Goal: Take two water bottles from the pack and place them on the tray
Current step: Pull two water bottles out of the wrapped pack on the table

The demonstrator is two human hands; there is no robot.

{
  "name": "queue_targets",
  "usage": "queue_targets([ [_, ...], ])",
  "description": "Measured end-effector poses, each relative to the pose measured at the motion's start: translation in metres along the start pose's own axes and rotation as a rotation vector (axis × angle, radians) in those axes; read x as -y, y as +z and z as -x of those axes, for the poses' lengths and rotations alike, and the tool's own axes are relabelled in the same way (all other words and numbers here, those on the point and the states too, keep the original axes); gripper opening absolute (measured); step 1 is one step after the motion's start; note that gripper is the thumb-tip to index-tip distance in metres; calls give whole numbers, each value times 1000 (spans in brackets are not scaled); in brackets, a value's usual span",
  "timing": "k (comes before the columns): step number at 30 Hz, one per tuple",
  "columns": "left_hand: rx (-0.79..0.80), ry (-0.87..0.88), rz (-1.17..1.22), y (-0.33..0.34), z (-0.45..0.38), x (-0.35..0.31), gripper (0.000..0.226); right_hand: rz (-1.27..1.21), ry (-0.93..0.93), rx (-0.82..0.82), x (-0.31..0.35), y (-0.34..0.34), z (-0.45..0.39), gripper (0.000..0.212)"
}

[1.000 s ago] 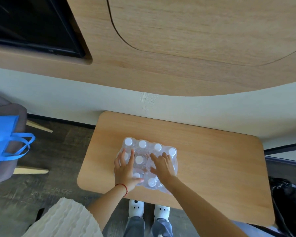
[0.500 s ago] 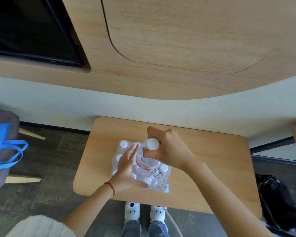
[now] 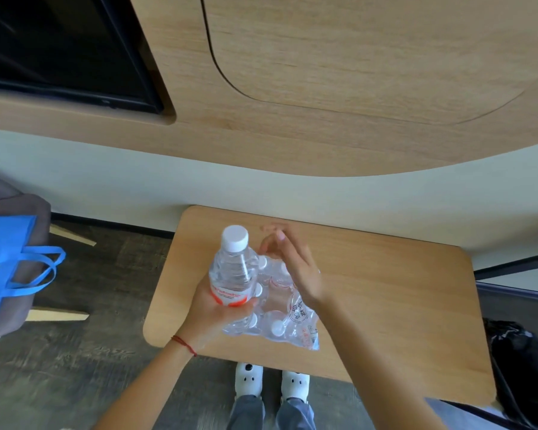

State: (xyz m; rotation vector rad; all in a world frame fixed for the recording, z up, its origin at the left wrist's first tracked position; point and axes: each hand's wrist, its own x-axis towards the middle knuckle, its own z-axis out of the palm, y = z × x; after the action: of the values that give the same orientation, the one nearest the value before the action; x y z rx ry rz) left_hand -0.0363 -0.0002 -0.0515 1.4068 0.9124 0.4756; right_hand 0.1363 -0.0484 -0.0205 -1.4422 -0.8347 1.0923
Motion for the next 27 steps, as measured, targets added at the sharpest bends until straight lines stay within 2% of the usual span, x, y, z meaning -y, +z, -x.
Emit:
queue_targets([
  [1, -14, -5, -2, -4, 0, 0, 63, 52, 102, -51, -26, 3, -2, 17],
  [2, -23, -13, -5, -6, 1, 0, 60, 211, 213, -48, -55, 7, -5, 22],
  [4, -28, -21, -17, -8, -1, -2, 54, 594, 398, 123, -107, 17, -7, 43],
  [6, -43, -28, -35, -8, -3, 1, 53, 758, 394, 227, -144, 27, -9, 55],
  [11, -74, -21, -70, -5, -4, 8, 56, 735, 197, -14, -178, 38, -8, 47],
  [17, -58, -36, -55, -1, -2, 6, 57, 859, 100, 30, -172, 23, -6, 38],
  [19, -42, -44, -41, -3, -1, 5, 57, 841, 52, -1, -160, 20, -1, 36],
  [22, -35, -43, -24, -7, 0, 2, 53, 670, 1, -80, -132, 14, 15, 37],
  [24, -41, -34, -14, -8, 1, -6, 52, 504, 25, -188, -104, 7, 26, 41],
  [27, -37, -1, -5, -8, 2, -25, 55, 310, 28, -332, -52, -10, 39, 32],
])
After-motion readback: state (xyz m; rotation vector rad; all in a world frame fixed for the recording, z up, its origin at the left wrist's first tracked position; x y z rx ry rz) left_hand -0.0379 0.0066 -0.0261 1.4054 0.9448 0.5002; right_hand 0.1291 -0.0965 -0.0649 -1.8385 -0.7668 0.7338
